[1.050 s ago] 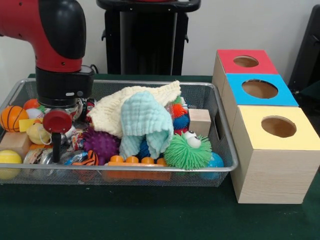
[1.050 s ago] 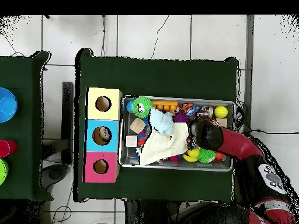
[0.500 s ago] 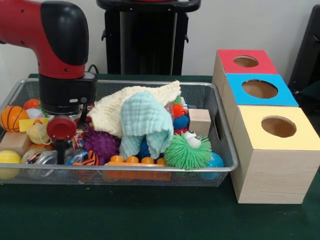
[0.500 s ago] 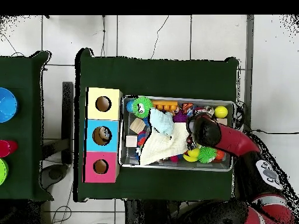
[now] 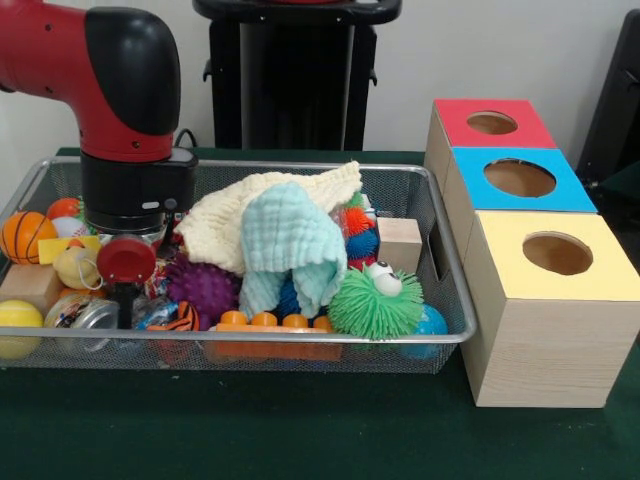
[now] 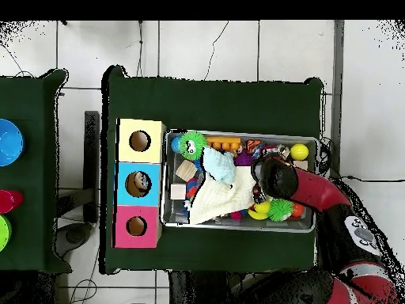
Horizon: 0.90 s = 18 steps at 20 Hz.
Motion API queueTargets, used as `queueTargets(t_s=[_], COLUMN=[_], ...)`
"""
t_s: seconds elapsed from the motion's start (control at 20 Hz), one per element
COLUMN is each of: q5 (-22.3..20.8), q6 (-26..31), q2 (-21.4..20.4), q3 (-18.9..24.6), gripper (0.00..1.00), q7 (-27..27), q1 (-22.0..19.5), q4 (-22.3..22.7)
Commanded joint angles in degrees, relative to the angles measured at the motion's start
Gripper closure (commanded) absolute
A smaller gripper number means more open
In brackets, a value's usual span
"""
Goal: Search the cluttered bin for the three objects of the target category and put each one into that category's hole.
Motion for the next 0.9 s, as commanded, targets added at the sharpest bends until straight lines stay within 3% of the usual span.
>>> queueTargets(t_s=[0.05,0.9], q5=[-0.3,2.6], q6=[0.6,5.3], q2=[3.0,-3.2], q3=[5.0,4.8], gripper=[0.00,0.00], q7=[-1.5,0.4], q1=[1.0,2.7], q4=[0.0,4.1])
